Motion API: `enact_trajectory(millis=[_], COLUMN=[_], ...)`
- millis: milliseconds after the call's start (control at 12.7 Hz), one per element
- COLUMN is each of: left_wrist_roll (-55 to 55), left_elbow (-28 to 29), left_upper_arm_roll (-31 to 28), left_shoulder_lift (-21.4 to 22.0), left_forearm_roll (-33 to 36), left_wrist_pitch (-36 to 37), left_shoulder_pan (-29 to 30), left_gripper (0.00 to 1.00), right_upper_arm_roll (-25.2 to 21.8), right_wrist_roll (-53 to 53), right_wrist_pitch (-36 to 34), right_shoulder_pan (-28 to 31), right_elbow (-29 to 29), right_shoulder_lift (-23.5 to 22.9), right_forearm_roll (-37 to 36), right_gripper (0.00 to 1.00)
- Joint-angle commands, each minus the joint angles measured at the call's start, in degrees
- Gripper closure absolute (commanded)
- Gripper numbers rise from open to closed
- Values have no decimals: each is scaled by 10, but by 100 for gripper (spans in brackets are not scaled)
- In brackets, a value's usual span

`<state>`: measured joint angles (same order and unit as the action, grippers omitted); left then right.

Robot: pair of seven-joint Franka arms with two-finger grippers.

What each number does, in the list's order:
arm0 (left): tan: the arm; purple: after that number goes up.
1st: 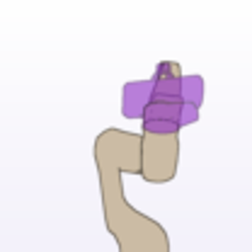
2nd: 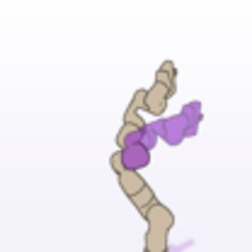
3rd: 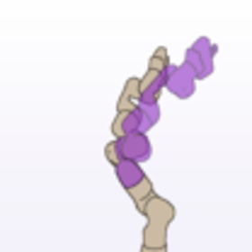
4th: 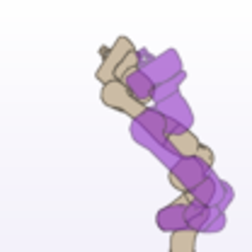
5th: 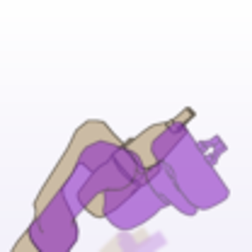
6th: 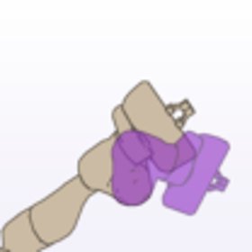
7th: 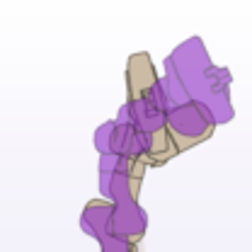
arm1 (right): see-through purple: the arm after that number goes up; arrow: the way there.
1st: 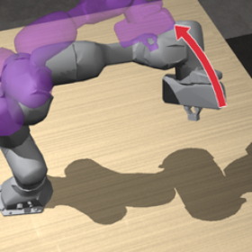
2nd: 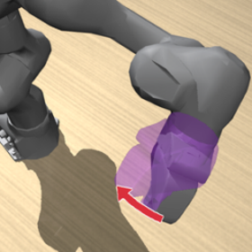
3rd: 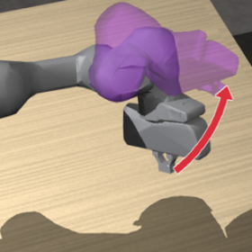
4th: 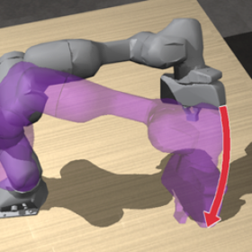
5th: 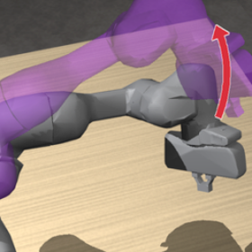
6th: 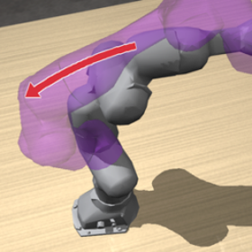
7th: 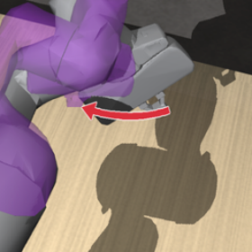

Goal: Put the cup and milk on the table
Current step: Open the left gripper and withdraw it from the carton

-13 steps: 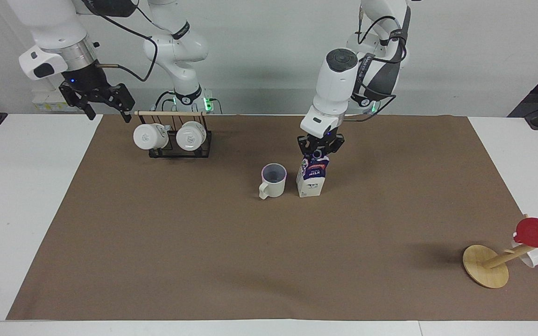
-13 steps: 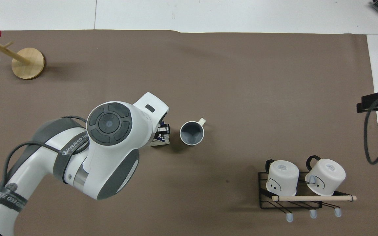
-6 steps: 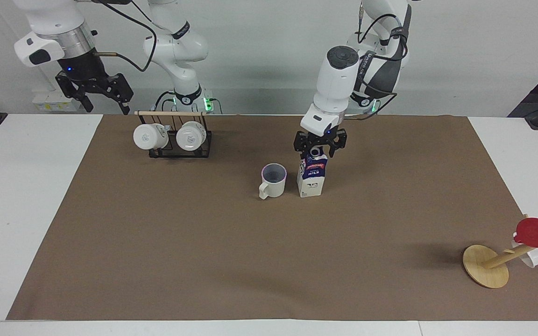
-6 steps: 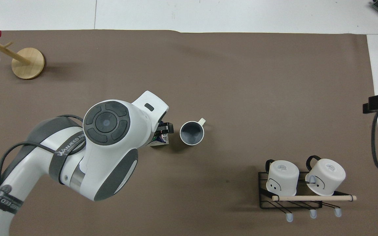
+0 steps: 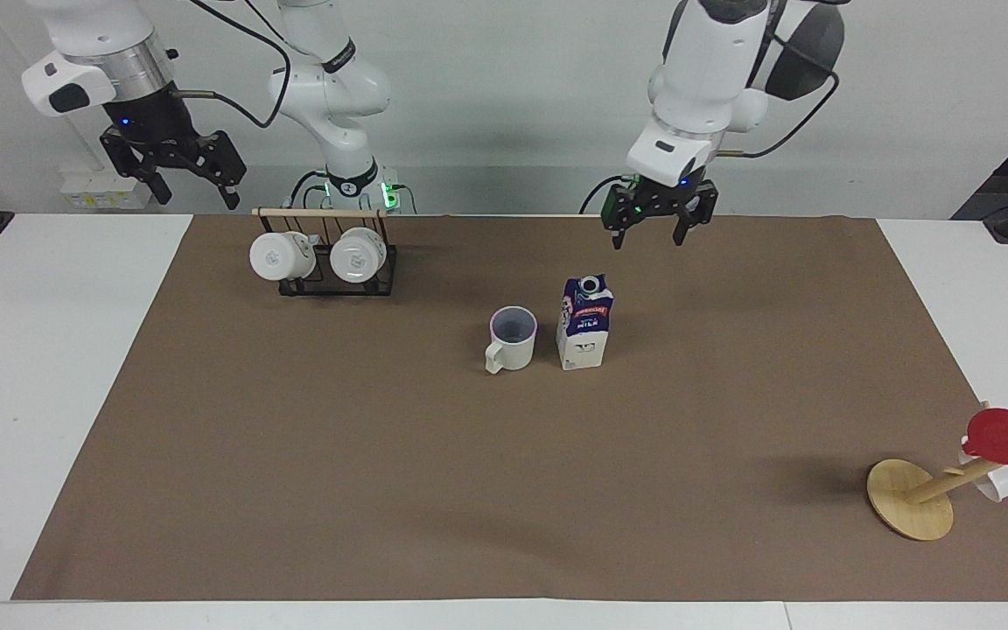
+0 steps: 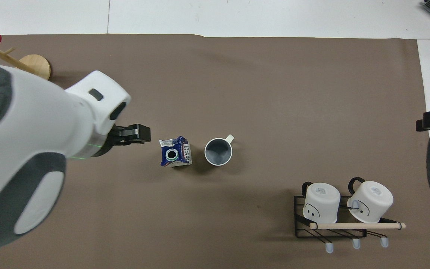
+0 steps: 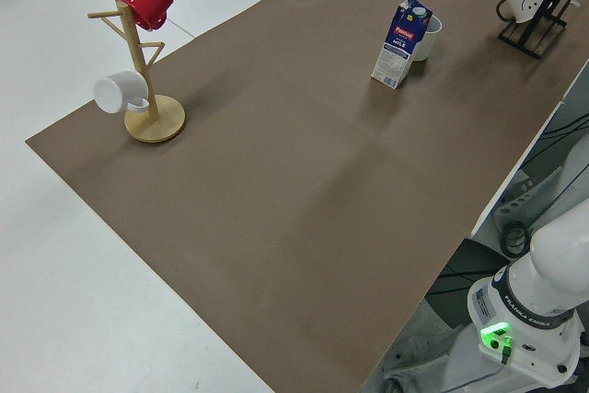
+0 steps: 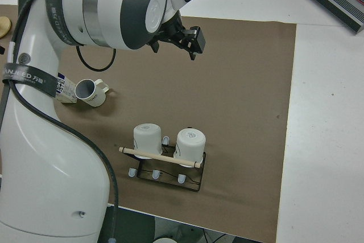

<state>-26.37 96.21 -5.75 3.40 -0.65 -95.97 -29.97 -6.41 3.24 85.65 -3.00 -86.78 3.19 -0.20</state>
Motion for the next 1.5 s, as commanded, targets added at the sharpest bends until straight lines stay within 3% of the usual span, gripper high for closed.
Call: enact_trajectory(millis=[0, 474, 1421], left_wrist_roll=[86, 177, 229], left_elbow=[-4, -45, -47], left_upper_arm_roll=[3, 0, 2], left_shoulder_lift=[27, 27, 27], left_forearm_roll=[1, 3, 0], left_wrist_pitch=[42, 90, 100], left_shoulder_pan=[67, 172, 197], left_gripper=[0, 0, 0], right_upper_arm_roll=[1, -1, -1], right_wrist_roll=[2, 5, 5], right_wrist_pitch=[-4, -4, -6], right_shoulder_pan=[0, 4, 4], right_elbow=[-7, -2, -7], right_shoulder_lift=[8, 4, 9], right_forearm_roll=[-2, -1, -2], right_gripper=[0, 0, 0])
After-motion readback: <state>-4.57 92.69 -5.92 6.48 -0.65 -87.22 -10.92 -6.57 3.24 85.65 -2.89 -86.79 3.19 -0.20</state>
